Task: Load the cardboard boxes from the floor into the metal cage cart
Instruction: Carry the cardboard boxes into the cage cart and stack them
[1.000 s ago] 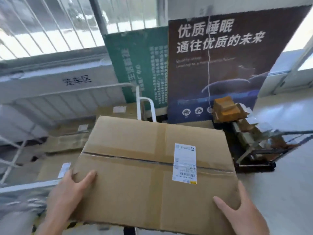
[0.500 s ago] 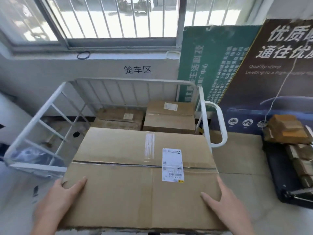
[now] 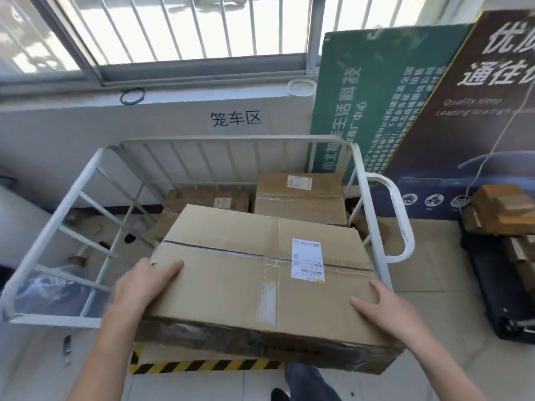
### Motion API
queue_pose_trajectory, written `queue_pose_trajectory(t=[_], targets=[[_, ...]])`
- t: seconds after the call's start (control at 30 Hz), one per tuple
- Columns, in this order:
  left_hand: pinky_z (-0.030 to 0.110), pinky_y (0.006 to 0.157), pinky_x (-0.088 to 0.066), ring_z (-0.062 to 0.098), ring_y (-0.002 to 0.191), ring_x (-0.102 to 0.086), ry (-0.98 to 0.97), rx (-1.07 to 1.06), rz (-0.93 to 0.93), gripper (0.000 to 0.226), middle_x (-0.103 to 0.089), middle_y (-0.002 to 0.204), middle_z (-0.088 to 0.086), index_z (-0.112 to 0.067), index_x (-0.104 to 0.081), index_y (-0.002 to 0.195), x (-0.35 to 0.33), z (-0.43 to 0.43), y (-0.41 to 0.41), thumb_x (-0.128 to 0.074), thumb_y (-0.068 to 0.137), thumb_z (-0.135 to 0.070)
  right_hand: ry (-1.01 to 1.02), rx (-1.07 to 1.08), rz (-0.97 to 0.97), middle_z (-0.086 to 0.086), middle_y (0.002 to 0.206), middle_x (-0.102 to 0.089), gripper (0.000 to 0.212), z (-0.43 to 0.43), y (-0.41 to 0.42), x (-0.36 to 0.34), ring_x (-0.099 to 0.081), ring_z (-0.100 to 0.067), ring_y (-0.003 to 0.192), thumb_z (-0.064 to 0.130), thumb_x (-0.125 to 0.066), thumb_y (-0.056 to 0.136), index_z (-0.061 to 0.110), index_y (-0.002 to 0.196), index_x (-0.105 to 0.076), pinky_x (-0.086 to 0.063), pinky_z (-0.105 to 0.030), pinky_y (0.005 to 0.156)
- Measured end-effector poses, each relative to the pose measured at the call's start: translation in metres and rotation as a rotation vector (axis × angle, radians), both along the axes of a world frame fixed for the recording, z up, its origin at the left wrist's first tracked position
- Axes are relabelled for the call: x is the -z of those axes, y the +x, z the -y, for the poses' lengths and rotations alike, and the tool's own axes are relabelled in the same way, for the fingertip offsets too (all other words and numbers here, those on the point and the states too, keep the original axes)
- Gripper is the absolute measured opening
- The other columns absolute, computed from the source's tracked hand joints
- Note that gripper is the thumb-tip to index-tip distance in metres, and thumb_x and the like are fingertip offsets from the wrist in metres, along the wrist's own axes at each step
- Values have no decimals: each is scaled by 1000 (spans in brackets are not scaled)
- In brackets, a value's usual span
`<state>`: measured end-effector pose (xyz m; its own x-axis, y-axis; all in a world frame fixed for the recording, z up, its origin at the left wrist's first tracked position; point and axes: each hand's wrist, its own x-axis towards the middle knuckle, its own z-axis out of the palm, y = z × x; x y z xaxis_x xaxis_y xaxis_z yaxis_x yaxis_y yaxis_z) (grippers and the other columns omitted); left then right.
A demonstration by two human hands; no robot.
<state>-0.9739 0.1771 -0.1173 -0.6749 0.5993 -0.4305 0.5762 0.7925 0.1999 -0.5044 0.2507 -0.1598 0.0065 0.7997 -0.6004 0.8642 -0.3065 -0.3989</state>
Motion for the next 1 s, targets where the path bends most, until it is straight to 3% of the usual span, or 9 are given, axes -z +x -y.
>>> queue_pose_trajectory(t=[0.07, 0.17, 0.27, 0.5, 0.67, 0.8, 1.0], targets=[[40, 76, -40, 33, 104, -59, 7, 12, 27, 82, -63, 120, 11, -16, -52, 122, 15, -31, -1, -47, 74, -83, -3, 38, -23, 2, 141, -57, 80, -24, -1, 16, -57, -23, 123, 63, -66, 82, 27, 149, -38, -42, -32, 82], [41, 81, -43, 37, 113, -59, -22, -8, 94, 84, -63, 126, 15, -13, -52, 124, 53, -77, -1, -49, 75, -81, -40, 86, -47, 1, 137, -59, 80, -64, -4, 50, -59, -22, 119, 60, -68, 81, 26, 147, -39, -47, -33, 85], [41, 84, -45, 37, 111, -60, -29, -70, 192, 74, -65, 123, 18, -14, -53, 119, 106, -107, 3, -55, 76, -75, -64, 126, -46, 0, 132, -61, 75, -96, -10, 94, -60, -23, 116, 56, -70, 81, 26, 143, -41, -50, -35, 88], [44, 94, -45, 38, 111, -62, -94, -192, 332, 67, -67, 120, 20, -13, -54, 119, 235, -110, 11, -61, 77, -65, -143, 264, -80, -5, 144, -52, 90, -130, -23, 197, -53, -29, 128, 39, -75, 84, 26, 155, -21, -47, -43, 99], [43, 102, -41, 39, 122, -56, -227, -240, 327, 92, -59, 134, 23, -6, -53, 132, 315, -98, 7, -53, 65, -69, -258, 240, 1, -9, 149, -45, 93, -126, -27, 272, -46, -28, 134, 38, -74, 84, 24, 156, -16, -45, -41, 103], [44, 112, -34, 40, 134, -47, -258, -216, 325, 76, -49, 147, 22, -8, -44, 144, 373, -98, 15, -64, 87, -55, -253, 248, 20, -8, 151, -43, 92, -115, -22, 322, -44, -27, 136, 34, -76, 83, 22, 154, -18, -44, -40, 104], [44, 112, -31, 39, 134, -47, -223, -270, 459, 68, -48, 147, 21, -5, -39, 143, 457, -106, 33, -67, 91, -40, -191, 243, 82, -11, 153, -32, 97, -109, -1, 387, -33, -30, 141, 35, -71, 88, 24, 159, -5, -38, -43, 108]])
